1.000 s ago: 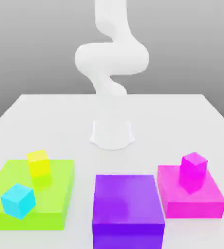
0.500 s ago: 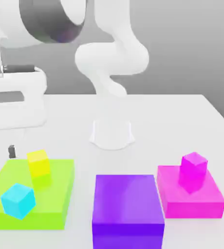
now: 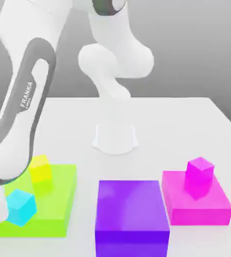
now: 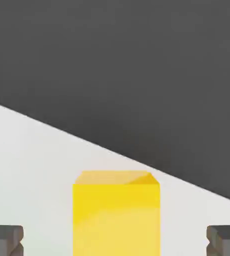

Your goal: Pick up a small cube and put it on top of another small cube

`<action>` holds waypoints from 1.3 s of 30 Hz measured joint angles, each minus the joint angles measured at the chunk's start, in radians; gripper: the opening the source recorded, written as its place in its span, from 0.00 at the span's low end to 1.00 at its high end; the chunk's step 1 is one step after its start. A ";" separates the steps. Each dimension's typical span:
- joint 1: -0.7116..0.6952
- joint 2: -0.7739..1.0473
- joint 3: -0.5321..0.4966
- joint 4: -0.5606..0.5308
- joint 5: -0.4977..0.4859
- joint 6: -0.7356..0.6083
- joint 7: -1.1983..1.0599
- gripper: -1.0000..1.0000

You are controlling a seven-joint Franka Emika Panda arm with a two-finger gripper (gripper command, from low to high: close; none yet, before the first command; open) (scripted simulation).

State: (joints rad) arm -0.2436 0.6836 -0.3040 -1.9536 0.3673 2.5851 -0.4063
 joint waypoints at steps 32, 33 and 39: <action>0.684 -0.859 0.363 -0.681 -0.218 -0.139 0.525 0.00; 0.702 -0.896 0.392 -0.713 -0.230 -0.141 0.551 0.00; 0.755 -0.923 0.507 -0.835 -0.279 -0.035 0.646 0.00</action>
State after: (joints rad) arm 0.5117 -0.2394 0.2031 -2.7883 0.0880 2.5505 0.2401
